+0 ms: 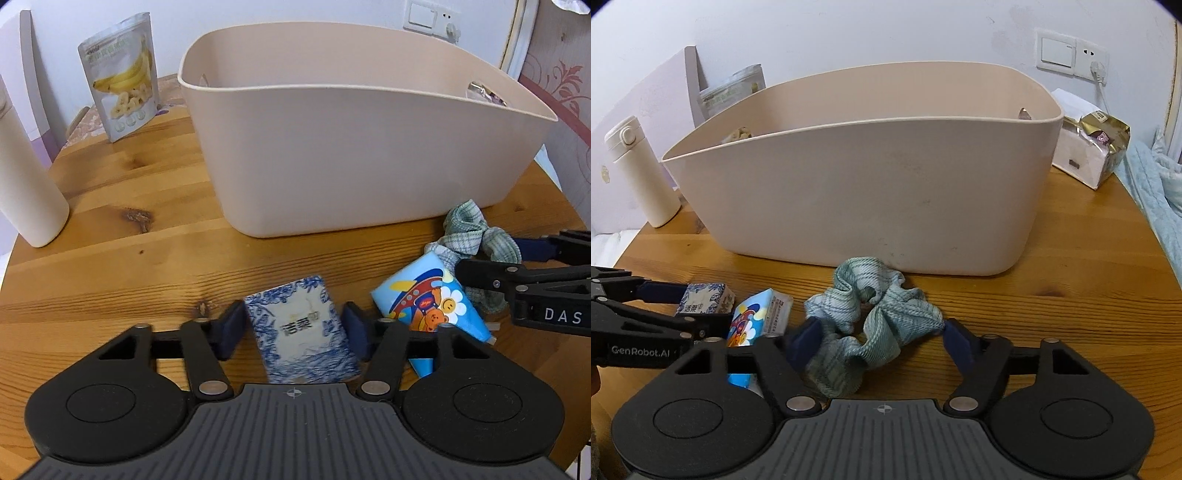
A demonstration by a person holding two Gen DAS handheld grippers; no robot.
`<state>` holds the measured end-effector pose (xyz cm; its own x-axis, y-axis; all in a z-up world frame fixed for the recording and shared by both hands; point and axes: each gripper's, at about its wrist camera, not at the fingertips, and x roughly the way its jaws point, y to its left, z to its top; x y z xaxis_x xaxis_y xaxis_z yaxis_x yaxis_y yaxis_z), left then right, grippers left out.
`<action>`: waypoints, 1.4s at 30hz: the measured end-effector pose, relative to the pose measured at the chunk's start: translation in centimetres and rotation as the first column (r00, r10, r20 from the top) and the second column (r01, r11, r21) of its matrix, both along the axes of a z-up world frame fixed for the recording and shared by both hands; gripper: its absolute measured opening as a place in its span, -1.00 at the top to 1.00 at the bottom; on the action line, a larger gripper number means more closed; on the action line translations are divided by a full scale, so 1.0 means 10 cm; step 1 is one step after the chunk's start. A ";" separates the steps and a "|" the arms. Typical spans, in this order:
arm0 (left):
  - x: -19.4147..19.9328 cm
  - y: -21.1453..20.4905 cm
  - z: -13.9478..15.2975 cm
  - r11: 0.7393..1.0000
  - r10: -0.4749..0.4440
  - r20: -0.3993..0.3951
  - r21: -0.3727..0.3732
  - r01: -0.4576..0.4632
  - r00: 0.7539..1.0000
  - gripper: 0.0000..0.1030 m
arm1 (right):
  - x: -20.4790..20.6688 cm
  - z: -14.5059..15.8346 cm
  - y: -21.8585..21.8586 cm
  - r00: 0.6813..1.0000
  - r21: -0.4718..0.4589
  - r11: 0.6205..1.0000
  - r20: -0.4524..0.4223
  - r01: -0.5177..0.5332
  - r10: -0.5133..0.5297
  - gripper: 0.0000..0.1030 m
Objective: Organize objects
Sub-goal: 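Grasp the blue-and-white patterned box with the left tool while the right tool grasps the checked cloth, then carry the patterned box and checked cloth over the basket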
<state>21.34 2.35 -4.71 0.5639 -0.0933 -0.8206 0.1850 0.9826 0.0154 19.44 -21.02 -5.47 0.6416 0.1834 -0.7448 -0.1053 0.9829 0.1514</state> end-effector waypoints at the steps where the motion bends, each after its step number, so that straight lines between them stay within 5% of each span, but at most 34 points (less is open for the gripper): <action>1: 0.01 0.01 0.00 1.000 0.003 0.004 -0.003 -0.003 1.000 0.06 | 0.00 0.00 0.00 1.000 0.005 1.000 0.001 -0.004 0.004 -0.01; 5: 0.01 0.07 -0.01 1.000 0.006 0.008 -0.023 -0.005 1.000 0.07 | -0.01 0.02 -0.01 1.000 0.018 1.000 0.003 -0.015 0.015 0.52; 8: 0.01 0.09 -0.02 1.000 0.007 0.009 -0.029 -0.006 1.000 0.07 | -0.03 0.03 -0.03 1.000 0.012 1.000 0.003 -0.024 0.024 0.67; 42: -0.29 0.17 0.78 0.998 -0.005 0.221 -0.057 0.018 0.975 0.07 | -0.50 0.93 -0.28 0.970 -0.010 1.000 0.244 -0.003 0.006 0.82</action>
<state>18.43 4.07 3.11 0.7288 -0.1448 -0.6692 0.1949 0.9808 0.0000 14.43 -23.86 3.80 0.8036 0.1801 -0.5672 -0.1421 0.9836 0.1109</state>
